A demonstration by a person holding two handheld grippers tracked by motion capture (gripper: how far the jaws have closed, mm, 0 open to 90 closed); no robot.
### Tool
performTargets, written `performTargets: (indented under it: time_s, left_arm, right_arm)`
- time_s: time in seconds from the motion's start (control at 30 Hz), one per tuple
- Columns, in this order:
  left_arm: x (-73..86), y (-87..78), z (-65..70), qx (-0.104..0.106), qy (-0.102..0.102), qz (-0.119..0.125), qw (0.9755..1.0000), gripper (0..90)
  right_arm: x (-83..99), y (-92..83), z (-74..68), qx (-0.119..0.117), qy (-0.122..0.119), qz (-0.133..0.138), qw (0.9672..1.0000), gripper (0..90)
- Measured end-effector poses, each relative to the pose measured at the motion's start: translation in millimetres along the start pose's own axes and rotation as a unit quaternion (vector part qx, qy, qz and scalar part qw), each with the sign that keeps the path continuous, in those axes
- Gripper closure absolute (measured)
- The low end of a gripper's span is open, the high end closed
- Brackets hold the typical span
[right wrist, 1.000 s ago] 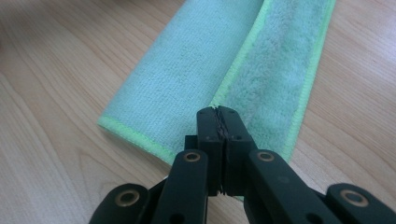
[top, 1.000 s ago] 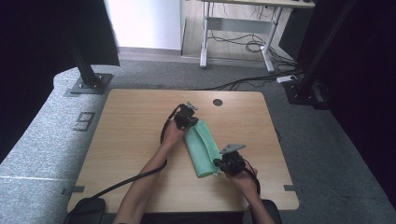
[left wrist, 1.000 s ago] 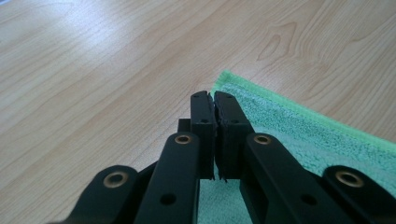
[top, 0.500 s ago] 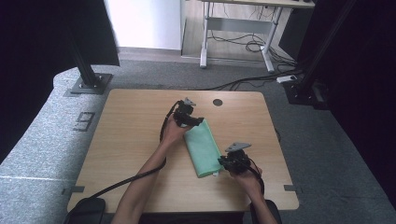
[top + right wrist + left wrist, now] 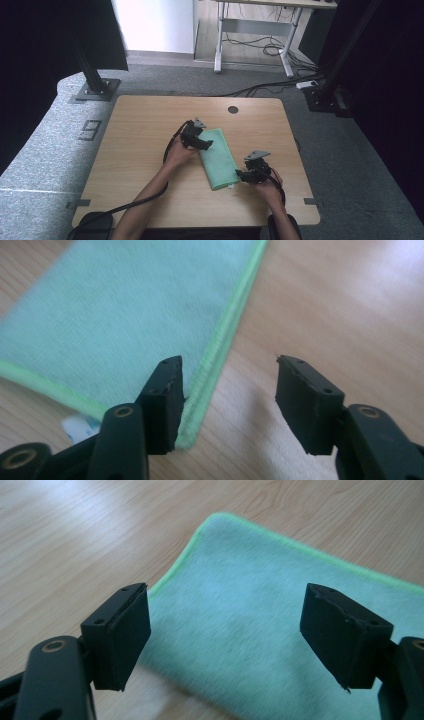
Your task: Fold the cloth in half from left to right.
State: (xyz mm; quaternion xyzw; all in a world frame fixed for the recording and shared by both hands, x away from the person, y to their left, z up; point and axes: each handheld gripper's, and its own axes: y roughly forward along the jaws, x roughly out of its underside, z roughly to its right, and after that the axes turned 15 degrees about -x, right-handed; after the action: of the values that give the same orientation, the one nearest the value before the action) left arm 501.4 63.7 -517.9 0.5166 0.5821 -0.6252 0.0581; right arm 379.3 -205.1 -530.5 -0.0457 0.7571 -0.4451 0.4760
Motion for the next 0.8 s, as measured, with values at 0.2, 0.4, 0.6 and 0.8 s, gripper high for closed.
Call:
performTargets:
  time_s: [0.2, 0.4, 0.6, 0.8]
  left_arm:
    - [9.1, 8.4, -15.5, -0.027, -0.036, -0.01, 0.9989, 20.3]
    - [17.8, 18.4, -25.3, -0.048, -0.055, -0.029, 0.9969, 20.3]
    - [24.2, 14.6, -22.1, -0.04, -0.045, -0.034, 0.9976, 20.1]
    - [30.9, 1.8, -7.9, -0.026, -0.029, -0.028, 0.9988, 19.9]
  right_arm:
    - [8.1, 2.9, 7.3, -0.01, 0.021, 0.001, 0.9997, 38.9]
    - [10.6, 3.7, 9.0, -0.019, 0.039, 0.009, 0.999, 38.9]
    - [11.8, 3.7, 7.5, -0.018, 0.039, 0.012, 0.999, 38.6]
    - [12.1, 3.8, 7.5, -0.017, 0.039, 0.013, 0.999, 38.3]
